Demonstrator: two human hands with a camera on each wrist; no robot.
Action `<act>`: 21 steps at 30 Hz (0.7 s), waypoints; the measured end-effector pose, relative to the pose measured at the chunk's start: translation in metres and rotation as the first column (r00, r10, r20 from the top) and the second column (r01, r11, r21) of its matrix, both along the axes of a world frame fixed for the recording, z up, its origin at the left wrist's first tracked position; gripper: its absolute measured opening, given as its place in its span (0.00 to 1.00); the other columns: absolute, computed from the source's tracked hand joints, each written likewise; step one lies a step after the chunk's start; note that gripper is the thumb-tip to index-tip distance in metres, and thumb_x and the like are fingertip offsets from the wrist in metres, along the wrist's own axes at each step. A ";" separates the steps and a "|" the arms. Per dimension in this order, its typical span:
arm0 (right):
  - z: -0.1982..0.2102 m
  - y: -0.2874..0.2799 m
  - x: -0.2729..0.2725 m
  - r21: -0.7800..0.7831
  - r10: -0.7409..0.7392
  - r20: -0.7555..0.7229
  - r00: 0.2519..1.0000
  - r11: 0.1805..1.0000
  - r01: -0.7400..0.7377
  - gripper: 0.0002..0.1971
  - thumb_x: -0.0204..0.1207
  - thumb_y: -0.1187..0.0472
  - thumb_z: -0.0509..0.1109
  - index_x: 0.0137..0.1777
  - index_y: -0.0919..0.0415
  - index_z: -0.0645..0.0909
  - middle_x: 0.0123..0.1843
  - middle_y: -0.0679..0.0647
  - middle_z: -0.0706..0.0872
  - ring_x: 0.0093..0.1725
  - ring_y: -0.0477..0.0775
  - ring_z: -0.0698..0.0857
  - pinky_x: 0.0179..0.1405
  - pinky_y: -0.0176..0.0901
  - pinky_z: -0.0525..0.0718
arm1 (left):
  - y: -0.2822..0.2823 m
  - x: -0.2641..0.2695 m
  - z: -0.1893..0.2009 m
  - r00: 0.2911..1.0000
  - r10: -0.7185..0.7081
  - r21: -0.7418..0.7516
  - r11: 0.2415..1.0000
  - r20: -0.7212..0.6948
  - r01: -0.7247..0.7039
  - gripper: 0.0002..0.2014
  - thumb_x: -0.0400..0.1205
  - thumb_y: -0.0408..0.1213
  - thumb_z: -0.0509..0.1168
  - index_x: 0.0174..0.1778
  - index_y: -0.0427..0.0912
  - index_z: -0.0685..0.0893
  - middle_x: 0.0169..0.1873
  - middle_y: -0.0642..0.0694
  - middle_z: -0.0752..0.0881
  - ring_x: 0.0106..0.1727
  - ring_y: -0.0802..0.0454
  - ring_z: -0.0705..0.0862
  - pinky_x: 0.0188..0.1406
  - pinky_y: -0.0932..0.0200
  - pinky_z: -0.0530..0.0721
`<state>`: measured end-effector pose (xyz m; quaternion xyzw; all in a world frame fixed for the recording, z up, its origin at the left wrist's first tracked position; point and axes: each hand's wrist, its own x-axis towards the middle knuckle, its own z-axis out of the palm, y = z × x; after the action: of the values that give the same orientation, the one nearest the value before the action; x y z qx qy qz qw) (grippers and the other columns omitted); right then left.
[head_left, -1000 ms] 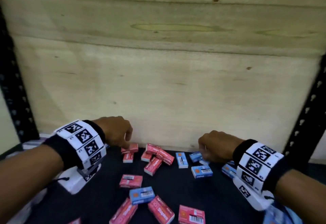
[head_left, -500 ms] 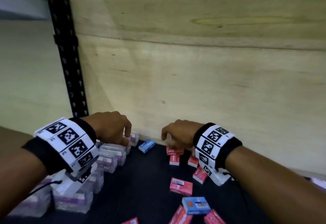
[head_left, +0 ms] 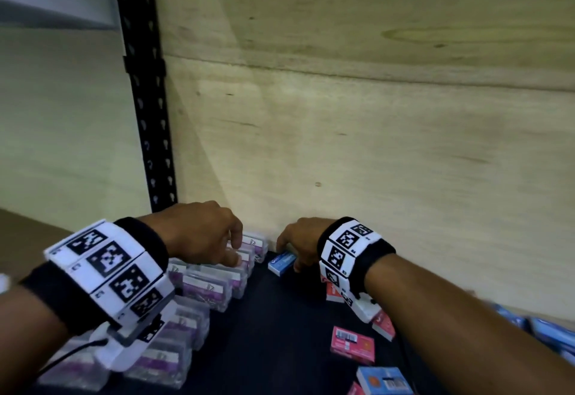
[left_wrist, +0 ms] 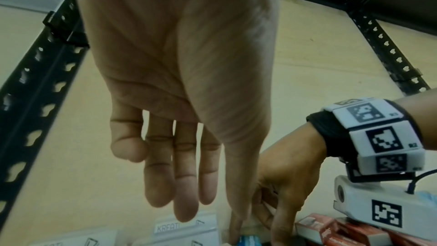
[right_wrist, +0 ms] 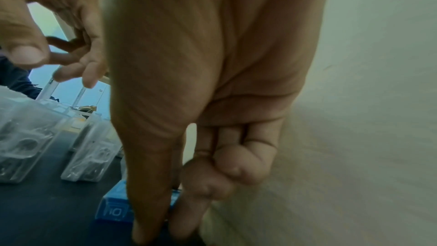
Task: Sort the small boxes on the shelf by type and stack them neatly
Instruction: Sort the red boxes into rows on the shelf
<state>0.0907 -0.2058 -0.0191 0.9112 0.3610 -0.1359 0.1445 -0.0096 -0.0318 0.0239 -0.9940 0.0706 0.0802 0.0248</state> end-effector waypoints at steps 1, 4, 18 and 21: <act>-0.002 0.001 0.000 -0.004 0.004 0.007 1.000 1.000 -0.004 0.28 0.75 0.59 0.78 0.75 0.54 0.77 0.70 0.56 0.82 0.65 0.62 0.82 0.57 0.50 0.79 | -0.002 -0.002 0.000 1.000 -0.006 0.003 1.000 0.001 0.006 0.16 0.78 0.61 0.68 0.58 0.59 0.82 0.48 0.61 0.85 0.45 0.60 0.82 0.50 0.59 0.83; -0.005 0.002 -0.002 -0.002 0.004 0.029 1.000 1.000 -0.004 0.23 0.74 0.59 0.79 0.69 0.55 0.81 0.66 0.58 0.83 0.61 0.61 0.83 0.49 0.47 0.79 | -0.007 -0.006 -0.004 1.000 -0.022 -0.012 1.000 -0.019 0.022 0.14 0.78 0.60 0.69 0.56 0.60 0.83 0.47 0.61 0.85 0.47 0.59 0.83 0.50 0.58 0.83; 0.041 -0.123 -0.052 -0.022 -0.220 0.087 0.972 0.975 0.222 0.22 0.74 0.46 0.77 0.62 0.57 0.82 0.61 0.55 0.84 0.57 0.58 0.83 0.44 0.45 0.76 | -0.084 -0.004 -0.034 0.966 -0.188 -0.035 0.982 -0.176 0.184 0.19 0.80 0.53 0.70 0.65 0.52 0.81 0.59 0.54 0.85 0.57 0.53 0.83 0.59 0.57 0.81; 0.042 -0.170 -0.070 -0.048 -0.320 0.083 0.944 0.945 0.324 0.21 0.75 0.45 0.76 0.61 0.58 0.82 0.63 0.56 0.82 0.58 0.59 0.83 0.46 0.47 0.79 | -0.096 -0.001 -0.041 0.961 -0.195 0.020 0.979 -0.197 0.203 0.19 0.82 0.50 0.68 0.68 0.51 0.79 0.63 0.52 0.83 0.61 0.51 0.82 0.60 0.58 0.80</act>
<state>0.0209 -0.3763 0.0230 0.9575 0.1972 -0.1348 0.1616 -0.0109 -0.1275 -0.0175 -0.9686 0.1706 0.1752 0.0455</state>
